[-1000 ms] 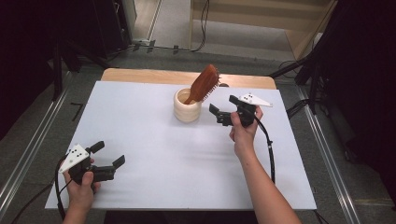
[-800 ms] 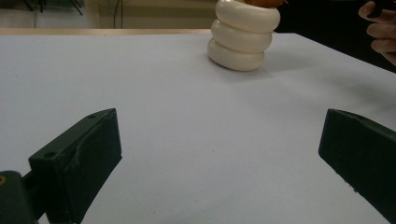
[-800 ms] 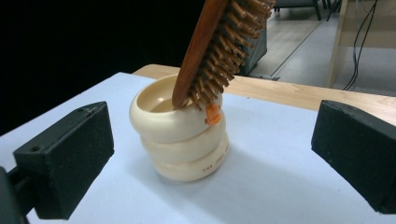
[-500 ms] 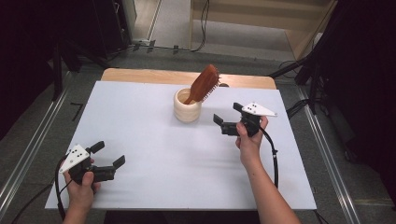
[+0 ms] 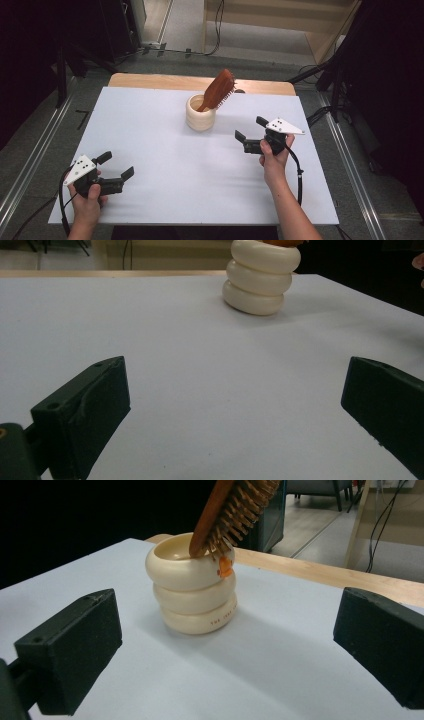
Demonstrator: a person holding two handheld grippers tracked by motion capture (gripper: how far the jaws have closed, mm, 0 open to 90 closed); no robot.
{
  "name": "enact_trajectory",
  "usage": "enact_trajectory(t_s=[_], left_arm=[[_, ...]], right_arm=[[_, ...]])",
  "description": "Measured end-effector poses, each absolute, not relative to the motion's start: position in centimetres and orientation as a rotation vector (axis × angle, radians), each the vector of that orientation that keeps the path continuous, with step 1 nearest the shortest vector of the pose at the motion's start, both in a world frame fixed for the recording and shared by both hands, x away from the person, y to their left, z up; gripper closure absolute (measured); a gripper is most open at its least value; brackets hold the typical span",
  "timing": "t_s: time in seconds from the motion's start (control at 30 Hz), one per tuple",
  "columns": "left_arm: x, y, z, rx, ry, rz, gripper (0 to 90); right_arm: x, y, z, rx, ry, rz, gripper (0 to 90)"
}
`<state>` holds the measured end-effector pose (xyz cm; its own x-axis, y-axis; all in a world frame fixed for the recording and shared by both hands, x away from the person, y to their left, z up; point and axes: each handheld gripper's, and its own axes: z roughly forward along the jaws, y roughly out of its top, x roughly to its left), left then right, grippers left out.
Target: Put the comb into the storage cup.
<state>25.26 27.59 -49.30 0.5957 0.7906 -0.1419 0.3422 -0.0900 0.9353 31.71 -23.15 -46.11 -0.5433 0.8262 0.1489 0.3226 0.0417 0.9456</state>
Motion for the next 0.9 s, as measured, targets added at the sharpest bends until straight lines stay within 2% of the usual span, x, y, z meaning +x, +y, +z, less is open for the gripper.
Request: enact_trajectory(t_s=[0.9], left_arm=[[25.2,27.4,-49.3,1.691,0.947,0.497,0.0]], right_arm=[[27.6,-28.4,-48.7,1.212,1.841,1.478,0.0]])
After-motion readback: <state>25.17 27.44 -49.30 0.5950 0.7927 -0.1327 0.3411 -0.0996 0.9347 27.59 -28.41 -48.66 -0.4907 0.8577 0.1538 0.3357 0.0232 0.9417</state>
